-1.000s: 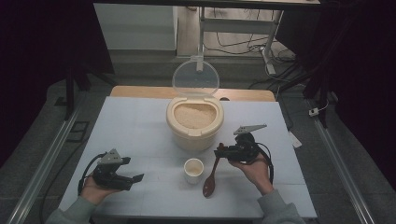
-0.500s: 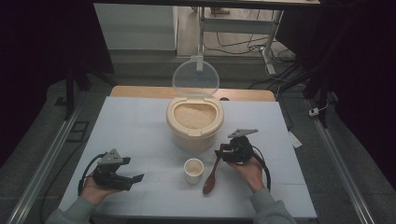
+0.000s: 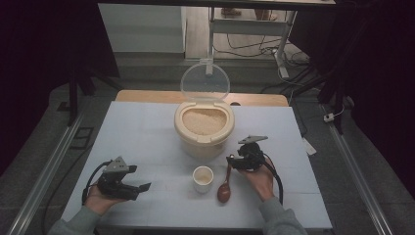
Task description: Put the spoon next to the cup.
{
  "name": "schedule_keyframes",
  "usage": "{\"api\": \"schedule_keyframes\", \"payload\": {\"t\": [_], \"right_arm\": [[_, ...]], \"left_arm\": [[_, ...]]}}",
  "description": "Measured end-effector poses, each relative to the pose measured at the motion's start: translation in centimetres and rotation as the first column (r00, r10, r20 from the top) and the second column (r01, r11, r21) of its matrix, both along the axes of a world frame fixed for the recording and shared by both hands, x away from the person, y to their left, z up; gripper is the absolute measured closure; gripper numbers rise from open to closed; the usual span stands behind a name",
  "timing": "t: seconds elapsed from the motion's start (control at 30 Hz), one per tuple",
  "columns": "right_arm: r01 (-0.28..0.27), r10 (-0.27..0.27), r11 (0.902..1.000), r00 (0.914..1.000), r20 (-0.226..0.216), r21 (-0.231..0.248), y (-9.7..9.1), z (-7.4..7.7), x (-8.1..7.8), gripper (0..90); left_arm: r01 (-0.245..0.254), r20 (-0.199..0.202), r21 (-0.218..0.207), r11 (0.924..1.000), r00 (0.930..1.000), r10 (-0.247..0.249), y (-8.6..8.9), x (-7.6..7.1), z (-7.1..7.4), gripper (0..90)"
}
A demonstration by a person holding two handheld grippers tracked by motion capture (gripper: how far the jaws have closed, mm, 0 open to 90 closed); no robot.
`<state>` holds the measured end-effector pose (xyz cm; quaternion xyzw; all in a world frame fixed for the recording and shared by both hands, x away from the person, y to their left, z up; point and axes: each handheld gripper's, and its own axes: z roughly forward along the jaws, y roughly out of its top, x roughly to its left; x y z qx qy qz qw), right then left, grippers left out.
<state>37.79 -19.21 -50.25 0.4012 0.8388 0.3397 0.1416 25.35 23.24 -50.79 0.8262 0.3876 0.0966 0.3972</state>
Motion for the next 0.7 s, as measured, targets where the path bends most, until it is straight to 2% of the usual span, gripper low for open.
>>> {"api": "schedule_keyframes", "payload": {"t": [0.1,0.3,0.53,0.7], "right_arm": [[0.008,-0.009,0.9986,0.9995,0.032,0.053,-0.8,0.6,-0.4,40.1],[-0.043,0.031,0.9921,0.9947,0.098,0.118,-2.7,1.9,-2.0,40.3],[-0.135,0.109,0.9810,0.9775,0.181,0.139,-4.5,2.8,-4.3,41.3],[-0.182,0.146,0.9710,0.9650,0.218,0.155,-6.2,2.9,-6.0,42.1]], "left_arm": [[-0.003,0.002,-0.001,1.0000,1.0000,0.003,0.0,0.0,0.0,12.6],[-0.007,0.004,-0.001,1.0000,1.0000,0.007,0.0,0.0,0.0,12.6],[-0.018,0.015,0.000,0.9998,0.9997,0.018,0.1,0.0,0.0,12.6],[-0.027,0.020,0.000,0.9996,0.9994,0.027,0.1,0.0,0.0,12.6]]}}
